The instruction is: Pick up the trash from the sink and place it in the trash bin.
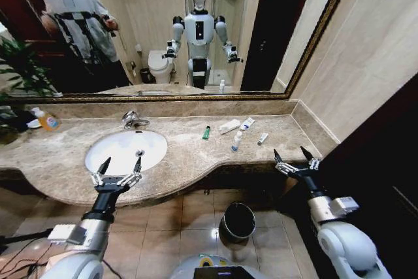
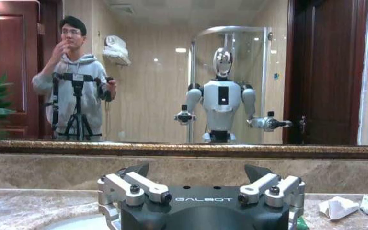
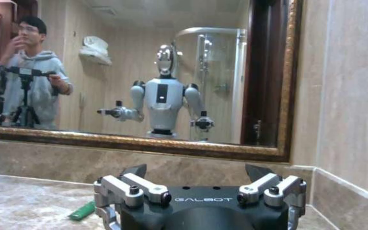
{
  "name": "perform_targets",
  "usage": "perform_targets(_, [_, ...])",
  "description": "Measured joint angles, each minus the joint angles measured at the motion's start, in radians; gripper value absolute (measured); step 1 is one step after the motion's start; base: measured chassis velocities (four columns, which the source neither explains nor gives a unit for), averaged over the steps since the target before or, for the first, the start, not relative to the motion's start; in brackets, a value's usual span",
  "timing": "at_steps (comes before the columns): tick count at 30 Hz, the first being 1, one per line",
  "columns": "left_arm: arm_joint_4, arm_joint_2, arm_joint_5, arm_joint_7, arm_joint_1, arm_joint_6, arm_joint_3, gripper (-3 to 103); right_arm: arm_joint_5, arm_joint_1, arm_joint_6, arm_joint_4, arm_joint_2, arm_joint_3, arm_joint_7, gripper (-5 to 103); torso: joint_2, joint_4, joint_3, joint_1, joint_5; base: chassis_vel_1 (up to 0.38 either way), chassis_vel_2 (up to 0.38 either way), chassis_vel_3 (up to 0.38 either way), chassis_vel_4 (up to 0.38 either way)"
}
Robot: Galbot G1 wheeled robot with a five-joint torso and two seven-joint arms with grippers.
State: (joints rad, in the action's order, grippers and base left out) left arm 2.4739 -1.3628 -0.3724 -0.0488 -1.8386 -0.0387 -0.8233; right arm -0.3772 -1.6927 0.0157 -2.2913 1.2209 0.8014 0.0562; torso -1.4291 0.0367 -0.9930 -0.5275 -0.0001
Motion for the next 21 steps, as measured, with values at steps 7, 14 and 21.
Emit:
perform_targets(7, [0.000, 0.000, 0.000, 0.000, 0.000, 0.000, 0.000, 100, 0.013, 0.029, -0.029, -0.019, 0.011, -0.007, 0.027, 100, 0.000, 0.0002, 0.000, 0.000, -0.0001, 0.000, 0.000, 0.000, 0.000])
perform_targets(14, [0.000, 0.000, 0.000, 0.000, 0.000, 0.000, 0.000, 100, 0.009, 0.026, -0.008, 0.034, 0.006, 0.009, 0.033, 100, 0.000, 0.0001, 0.000, 0.000, 0.0000, 0.000, 0.000, 0.000, 0.000])
perform_targets(21, [0.000, 0.000, 0.000, 0.000, 0.000, 0.000, 0.000, 100, 0.033, 0.119, -0.051, 0.081, -0.006, -0.049, 0.024, 100, 0.000, 0.0001, 0.000, 0.000, 0.0001, 0.000, 0.000, 0.000, 0.000])
